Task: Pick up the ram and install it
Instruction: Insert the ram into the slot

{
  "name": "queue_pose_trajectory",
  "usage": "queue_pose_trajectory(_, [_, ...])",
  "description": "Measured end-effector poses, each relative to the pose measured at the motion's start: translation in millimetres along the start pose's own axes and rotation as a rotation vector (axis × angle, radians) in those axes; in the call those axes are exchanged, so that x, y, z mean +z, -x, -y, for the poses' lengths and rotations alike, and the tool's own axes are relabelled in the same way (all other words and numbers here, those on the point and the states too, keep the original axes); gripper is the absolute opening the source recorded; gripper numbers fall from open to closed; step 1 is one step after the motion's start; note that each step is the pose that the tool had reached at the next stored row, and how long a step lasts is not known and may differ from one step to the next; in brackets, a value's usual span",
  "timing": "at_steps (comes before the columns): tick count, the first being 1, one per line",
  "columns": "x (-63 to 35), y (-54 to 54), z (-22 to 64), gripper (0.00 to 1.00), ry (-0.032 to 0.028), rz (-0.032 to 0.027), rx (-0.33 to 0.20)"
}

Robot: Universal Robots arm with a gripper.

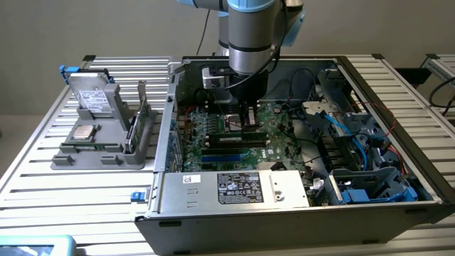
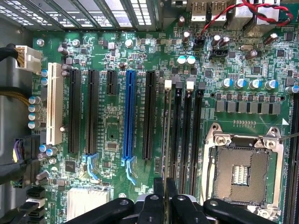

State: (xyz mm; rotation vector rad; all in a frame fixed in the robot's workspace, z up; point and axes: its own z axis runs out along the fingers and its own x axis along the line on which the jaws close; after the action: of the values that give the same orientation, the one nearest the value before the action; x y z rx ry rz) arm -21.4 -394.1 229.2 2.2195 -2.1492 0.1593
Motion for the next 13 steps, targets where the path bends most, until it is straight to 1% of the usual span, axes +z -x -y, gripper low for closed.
queue_pose_trajectory(4, [0.2,0.0,0.0,0.13,-0.0006,-0.0019,0.0])
queue_pose_trajectory(13, [1.7,0.2,-1.1,0.13,-0.0017,-0.0037,0.0])
